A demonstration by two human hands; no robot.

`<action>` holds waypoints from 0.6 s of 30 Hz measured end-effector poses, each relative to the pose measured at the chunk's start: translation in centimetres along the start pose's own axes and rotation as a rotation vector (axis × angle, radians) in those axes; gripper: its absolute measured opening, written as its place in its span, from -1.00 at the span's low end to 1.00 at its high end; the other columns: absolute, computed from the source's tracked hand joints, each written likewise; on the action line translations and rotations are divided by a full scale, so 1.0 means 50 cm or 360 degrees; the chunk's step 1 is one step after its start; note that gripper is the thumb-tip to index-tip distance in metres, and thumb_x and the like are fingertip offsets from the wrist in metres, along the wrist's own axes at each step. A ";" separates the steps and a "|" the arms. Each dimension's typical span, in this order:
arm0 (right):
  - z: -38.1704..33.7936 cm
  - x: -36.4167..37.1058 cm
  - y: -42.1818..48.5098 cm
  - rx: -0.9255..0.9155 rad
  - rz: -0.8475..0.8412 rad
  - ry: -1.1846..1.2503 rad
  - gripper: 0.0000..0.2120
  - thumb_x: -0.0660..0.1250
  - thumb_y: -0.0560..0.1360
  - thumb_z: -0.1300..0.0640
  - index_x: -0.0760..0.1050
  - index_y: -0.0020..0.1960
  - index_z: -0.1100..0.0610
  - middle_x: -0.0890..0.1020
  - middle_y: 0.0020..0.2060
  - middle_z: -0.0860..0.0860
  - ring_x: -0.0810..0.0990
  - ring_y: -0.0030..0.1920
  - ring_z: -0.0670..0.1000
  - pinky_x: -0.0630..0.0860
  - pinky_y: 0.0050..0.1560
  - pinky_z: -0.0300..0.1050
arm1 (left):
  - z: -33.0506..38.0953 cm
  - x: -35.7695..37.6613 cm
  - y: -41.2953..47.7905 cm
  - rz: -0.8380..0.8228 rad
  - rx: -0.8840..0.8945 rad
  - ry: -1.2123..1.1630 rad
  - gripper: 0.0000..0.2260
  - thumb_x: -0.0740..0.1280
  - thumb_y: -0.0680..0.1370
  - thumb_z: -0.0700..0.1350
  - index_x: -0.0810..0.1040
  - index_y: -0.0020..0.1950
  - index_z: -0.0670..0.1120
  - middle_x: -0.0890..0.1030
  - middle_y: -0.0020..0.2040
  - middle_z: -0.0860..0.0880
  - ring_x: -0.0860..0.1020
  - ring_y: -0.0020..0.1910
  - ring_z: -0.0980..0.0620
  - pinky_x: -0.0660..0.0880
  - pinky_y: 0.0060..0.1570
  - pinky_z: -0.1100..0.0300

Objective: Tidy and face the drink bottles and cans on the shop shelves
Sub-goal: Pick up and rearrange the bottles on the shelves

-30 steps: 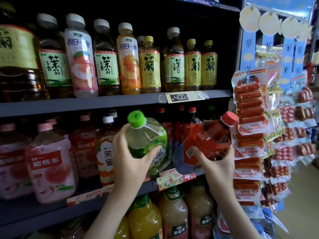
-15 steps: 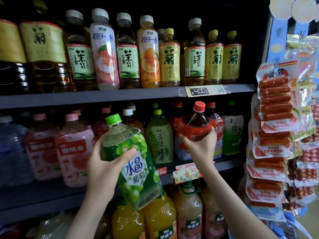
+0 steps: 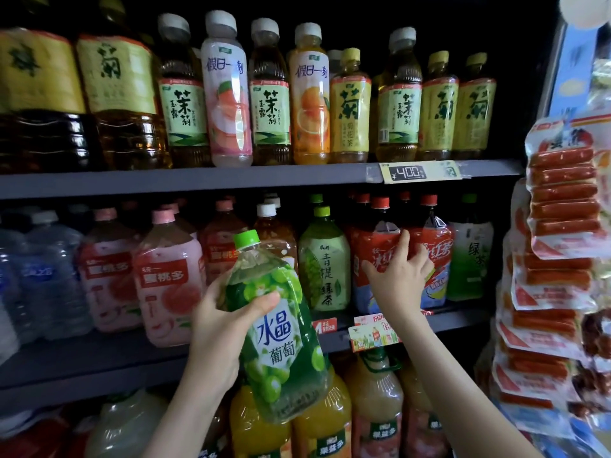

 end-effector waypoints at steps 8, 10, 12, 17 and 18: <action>-0.140 -0.019 -0.140 -0.0327 -0.1025 0.0898 -0.54 0.32 0.47 -0.13 0.43 0.29 0.06 0.54 0.13 -0.09 0.51 0.18 -0.10 0.45 0.09 -0.32 | -0.004 0.009 -0.022 -0.0165 -0.0114 0.0143 -0.46 0.54 0.20 -0.21 0.54 0.17 -0.11 0.69 -0.05 -0.10 0.67 -0.08 -0.11 0.58 -0.11 0.04; -0.159 -0.012 -0.171 -0.0302 -0.1344 0.1057 -0.55 0.29 0.43 -0.23 0.46 0.21 -0.01 0.58 0.12 -0.12 0.53 0.17 -0.14 0.46 0.10 -0.33 | -0.005 0.008 -0.035 -0.0176 -0.0143 0.0166 -0.46 0.53 0.18 -0.19 0.55 0.15 -0.12 0.69 -0.07 -0.11 0.67 -0.10 -0.12 0.58 -0.14 0.06; -0.163 0.001 -0.192 -0.0350 -0.1423 0.1019 -0.39 0.29 0.36 -0.38 0.46 0.24 0.00 0.57 0.19 -0.11 0.51 0.21 -0.14 0.44 0.22 -0.19 | -0.009 0.002 -0.044 -0.0167 -0.0206 0.0156 -0.51 0.53 0.21 -0.22 0.57 0.12 -0.15 0.69 -0.09 -0.15 0.67 -0.13 -0.15 0.57 -0.15 0.05; -0.149 0.010 -0.201 -0.0189 -0.1384 0.1157 -0.45 0.24 0.38 -0.35 0.51 0.20 -0.01 0.59 0.17 -0.06 0.54 0.17 -0.11 0.45 0.24 -0.10 | -0.015 -0.013 -0.049 -0.0122 -0.0321 0.0160 -0.52 0.54 0.21 -0.24 0.56 0.11 -0.19 0.68 -0.09 -0.18 0.66 -0.14 -0.19 0.59 -0.10 -0.04; -0.141 0.006 -0.187 -0.0175 -0.1215 0.1113 -0.51 0.26 0.44 -0.26 0.49 0.22 0.04 0.58 0.17 -0.05 0.54 0.15 -0.10 0.46 0.21 -0.11 | -0.014 -0.017 -0.046 -0.0102 -0.0304 0.0164 -0.49 0.55 0.19 -0.23 0.56 0.12 -0.19 0.68 -0.08 -0.17 0.67 -0.13 -0.18 0.59 -0.10 -0.04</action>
Point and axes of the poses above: each hand's wrist, its own y-axis towards the middle knuckle, its own x-axis out of the palm, z = x × y, the point moved 4 cm from there along y, towards the middle knuckle
